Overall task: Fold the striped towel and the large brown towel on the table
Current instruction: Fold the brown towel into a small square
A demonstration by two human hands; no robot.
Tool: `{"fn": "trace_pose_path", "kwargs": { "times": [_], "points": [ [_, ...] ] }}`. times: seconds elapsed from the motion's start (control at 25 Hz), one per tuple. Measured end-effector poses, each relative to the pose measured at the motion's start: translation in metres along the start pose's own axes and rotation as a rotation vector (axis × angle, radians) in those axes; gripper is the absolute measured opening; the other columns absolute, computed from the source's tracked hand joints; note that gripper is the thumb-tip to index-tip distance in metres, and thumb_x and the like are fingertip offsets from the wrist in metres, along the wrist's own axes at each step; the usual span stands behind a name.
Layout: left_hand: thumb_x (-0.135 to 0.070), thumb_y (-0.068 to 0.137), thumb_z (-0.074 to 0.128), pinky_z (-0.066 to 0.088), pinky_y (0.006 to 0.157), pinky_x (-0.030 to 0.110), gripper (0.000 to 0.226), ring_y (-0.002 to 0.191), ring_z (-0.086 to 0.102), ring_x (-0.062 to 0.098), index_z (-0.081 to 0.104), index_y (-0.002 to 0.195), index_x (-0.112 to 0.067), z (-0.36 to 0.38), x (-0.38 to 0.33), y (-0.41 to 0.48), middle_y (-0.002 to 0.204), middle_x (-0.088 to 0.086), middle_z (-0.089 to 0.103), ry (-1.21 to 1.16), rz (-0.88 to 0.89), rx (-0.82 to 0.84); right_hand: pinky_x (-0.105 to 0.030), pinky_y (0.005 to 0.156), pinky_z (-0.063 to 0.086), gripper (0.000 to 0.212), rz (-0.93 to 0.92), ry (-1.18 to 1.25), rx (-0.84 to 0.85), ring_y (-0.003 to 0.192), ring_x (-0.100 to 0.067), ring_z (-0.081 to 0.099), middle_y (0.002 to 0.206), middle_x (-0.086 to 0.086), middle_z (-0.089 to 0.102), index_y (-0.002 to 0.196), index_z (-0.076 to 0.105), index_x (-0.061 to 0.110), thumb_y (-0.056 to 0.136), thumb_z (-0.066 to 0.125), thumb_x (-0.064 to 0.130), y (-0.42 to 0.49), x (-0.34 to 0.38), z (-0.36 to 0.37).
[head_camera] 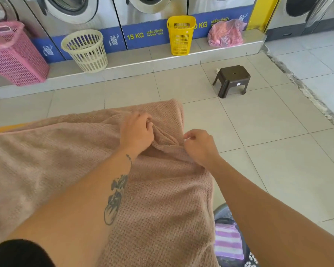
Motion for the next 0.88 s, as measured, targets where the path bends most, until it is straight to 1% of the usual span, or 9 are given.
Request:
{"fn": "trace_pose_path", "kwargs": {
  "times": [0.12, 0.2, 0.32, 0.4, 0.48, 0.56, 0.64, 0.72, 0.88],
  "points": [
    [-0.027, 0.092, 0.053, 0.027, 0.111, 0.05, 0.039, 0.132, 0.034, 0.024, 0.056, 0.131, -0.032, 0.004, 0.009, 0.024, 0.135, -0.001, 0.045, 0.274, -0.001, 0.217, -0.035, 0.068, 0.059, 0.031, -0.097, -0.171, 0.084, 0.077, -0.025, 0.067, 0.092, -0.004, 0.067, 0.099, 0.07, 0.016, 0.086, 0.044, 0.008, 0.023, 0.021, 0.016],
    [-0.019, 0.081, 0.058, 0.022, 0.111, 0.055, 0.036, 0.13, 0.032, 0.026, 0.062, 0.114, -0.031, 0.002, 0.006, 0.032, 0.13, 0.0, 0.046, 0.352, -0.024, 0.376, -0.035, 0.061, 0.057, 0.018, -0.12, -0.333, 0.114, 0.074, -0.027, 0.065, 0.087, -0.006, 0.065, 0.094, 0.066, 0.011, 0.086, 0.05, 0.013, 0.032, 0.032, 0.023],
    [-0.011, 0.071, 0.054, 0.026, 0.106, 0.056, 0.02, 0.107, 0.044, 0.023, 0.059, 0.081, -0.026, -0.009, -0.002, 0.04, 0.101, -0.003, 0.052, 0.329, -0.021, 0.398, -0.03, 0.057, 0.047, 0.014, -0.126, -0.52, 0.203, 0.073, -0.023, 0.06, 0.083, -0.003, 0.061, 0.092, 0.057, 0.013, 0.084, 0.057, 0.025, 0.036, 0.045, 0.028],
    [-0.006, 0.072, 0.046, 0.033, 0.097, 0.049, 0.021, 0.08, 0.048, 0.019, 0.047, 0.078, -0.026, -0.017, -0.008, 0.045, 0.079, -0.004, 0.052, 0.167, 0.026, 0.301, -0.029, 0.053, 0.041, 0.005, -0.12, -0.44, 0.298, 0.065, -0.022, 0.054, 0.073, -0.001, 0.056, 0.078, 0.052, 0.013, 0.08, 0.051, 0.017, 0.039, 0.048, 0.03],
    [-0.003, 0.08, 0.04, 0.034, 0.089, 0.042, 0.022, 0.068, 0.047, 0.019, 0.041, 0.082, -0.024, -0.024, -0.015, 0.057, 0.069, -0.004, 0.051, 0.048, 0.089, 0.158, -0.029, 0.052, 0.037, 0.008, -0.14, -0.235, 0.344, 0.063, -0.021, 0.048, 0.068, -0.002, 0.051, 0.07, 0.047, 0.014, 0.077, 0.045, 0.009, 0.048, 0.049, 0.026],
    [-0.002, 0.085, 0.039, 0.032, 0.084, 0.04, 0.02, 0.068, 0.047, 0.021, 0.043, 0.086, -0.021, -0.029, -0.018, 0.074, 0.069, -0.004, 0.05, 0.0, 0.133, 0.044, -0.026, 0.056, 0.042, 0.011, -0.155, -0.017, 0.229, 0.068, -0.018, 0.054, 0.076, 0.002, 0.058, 0.079, 0.053, 0.012, 0.084, 0.044, 0.009, 0.063, 0.051, 0.014],
    [0.002, 0.082, 0.042, 0.031, 0.081, 0.039, 0.023, 0.072, 0.048, 0.022, 0.044, 0.083, -0.021, -0.029, -0.019, 0.093, 0.072, -0.006, 0.048, -0.039, 0.161, -0.023, -0.025, 0.057, 0.043, 0.014, -0.184, 0.116, -0.007, 0.073, -0.013, 0.059, 0.08, 0.008, 0.061, 0.096, 0.056, 0.015, 0.093, 0.042, 0.016, 0.082, 0.053, -0.002],
    [0.005, 0.078, 0.044, 0.029, 0.08, 0.038, 0.028, 0.08, 0.049, 0.022, 0.045, 0.081, -0.023, -0.024, -0.02, 0.112, 0.082, -0.005, 0.05, -0.057, 0.167, -0.056, -0.029, 0.055, 0.039, 0.014, -0.244, 0.133, -0.18, 0.07, -0.017, 0.058, 0.079, 0.002, 0.061, 0.103, 0.051, 0.018, 0.097, 0.038, 0.018, 0.103, 0.052, -0.011],
    [0.004, 0.078, 0.053, 0.031, 0.083, 0.035, 0.038, 0.089, 0.049, 0.02, 0.054, 0.099, -0.028, -0.001, -0.028, 0.138, 0.096, -0.004, 0.051, -0.02, 0.111, -0.036, -0.033, 0.059, 0.041, 0.011, -0.247, 0.103, -0.292, 0.075, -0.023, 0.058, 0.084, -0.002, 0.06, 0.103, 0.047, 0.017, 0.099, 0.037, 0.017, 0.139, 0.044, -0.006]
  ]
}}
Point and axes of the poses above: each hand's wrist, its own y-axis towards the middle knuckle, its own z-axis out of the palm, x = y × z, the point moved 2 cm from there along y, towards the middle knuckle
